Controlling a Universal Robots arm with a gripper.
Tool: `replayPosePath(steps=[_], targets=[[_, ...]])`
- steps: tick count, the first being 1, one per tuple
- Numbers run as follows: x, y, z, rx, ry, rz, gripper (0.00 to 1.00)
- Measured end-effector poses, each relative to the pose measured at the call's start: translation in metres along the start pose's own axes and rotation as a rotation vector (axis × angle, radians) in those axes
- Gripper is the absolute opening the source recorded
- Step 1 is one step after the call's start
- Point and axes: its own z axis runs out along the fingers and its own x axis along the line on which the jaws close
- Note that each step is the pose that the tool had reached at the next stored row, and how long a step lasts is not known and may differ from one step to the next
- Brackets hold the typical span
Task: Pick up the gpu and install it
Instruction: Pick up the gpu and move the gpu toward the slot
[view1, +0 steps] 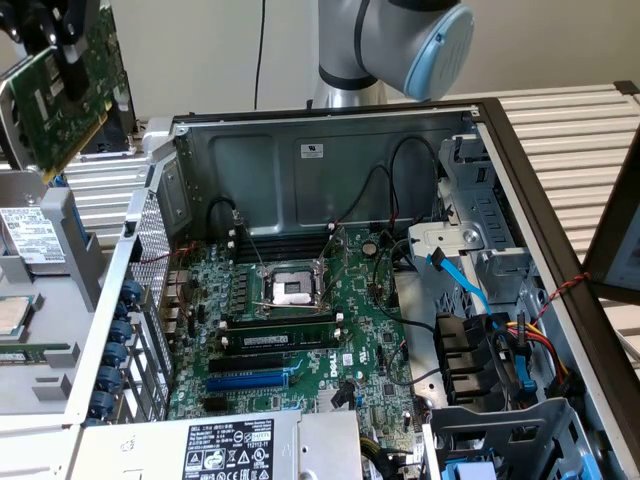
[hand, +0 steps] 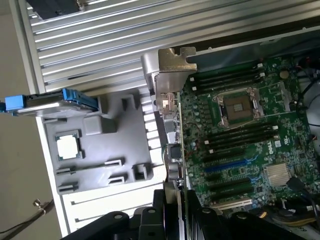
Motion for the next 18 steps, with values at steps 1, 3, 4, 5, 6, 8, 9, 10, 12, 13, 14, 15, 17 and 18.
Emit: replayPosePath(steps=[1, 3, 4, 5, 6, 8, 9, 10, 12, 13, 14, 15, 17, 18], targets=[[-0.004, -0.0001, -0.0029, 0.0002, 0.0008, 0.0, 0.29], [-0.012, 0.0001, -0.0068, 0.0006, 0.0025, 0.0, 0.29], [-0.016, 0.0001, -0.008, 0.0008, 0.0036, 0.0, 0.29], [-0.02, 0.0001, -0.0091, 0.0012, 0.0048, 0.0, 0.29], [-0.023, 0.0001, -0.01, 0.0016, 0.0062, 0.0, 0.29], [-0.031, 0.0003, -0.0113, 0.0025, 0.0097, 0.001, 0.29], [-0.034, 0.0003, -0.0119, 0.0029, 0.0113, 0.001, 0.29], [-0.038, 0.0004, -0.0126, 0.0034, 0.013, 0.001, 0.29], [-0.045, 0.0006, -0.0139, 0.0043, 0.0163, 0.001, 0.29], [-0.049, 0.0008, -0.0146, 0.0047, 0.018, 0.001, 0.29], [-0.053, 0.001, -0.0154, 0.0051, 0.0194, 0.001, 0.29], [-0.057, 0.0012, -0.0161, 0.0055, 0.0207, 0.001, 0.29], [-0.063, 0.0021, -0.0177, 0.006, 0.023, 0.001, 0.29], [-0.067, 0.0028, -0.0187, 0.0063, 0.024, 0.001, 0.29]])
